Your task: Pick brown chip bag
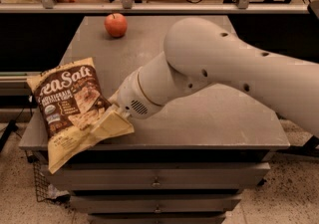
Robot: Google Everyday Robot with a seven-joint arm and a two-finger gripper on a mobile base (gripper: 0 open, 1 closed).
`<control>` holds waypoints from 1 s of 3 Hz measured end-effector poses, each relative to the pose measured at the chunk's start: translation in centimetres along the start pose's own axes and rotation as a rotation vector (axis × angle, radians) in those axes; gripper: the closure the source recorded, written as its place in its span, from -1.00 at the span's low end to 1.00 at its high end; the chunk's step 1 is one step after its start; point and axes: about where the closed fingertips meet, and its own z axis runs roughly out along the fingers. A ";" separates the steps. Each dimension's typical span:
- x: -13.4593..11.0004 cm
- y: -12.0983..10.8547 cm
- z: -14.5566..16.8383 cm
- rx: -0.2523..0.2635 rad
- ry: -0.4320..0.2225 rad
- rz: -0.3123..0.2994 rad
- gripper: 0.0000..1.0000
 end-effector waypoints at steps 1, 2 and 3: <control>0.0 -1.7 -2.8 0.084 0.024 -0.025 0.81; 0.2 -4.5 -7.2 0.186 0.043 -0.046 1.00; 0.1 -7.5 -12.3 0.266 0.030 -0.065 1.00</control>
Offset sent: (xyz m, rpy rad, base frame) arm 0.0729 -0.1155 0.0781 -0.1259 -0.2468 -0.1832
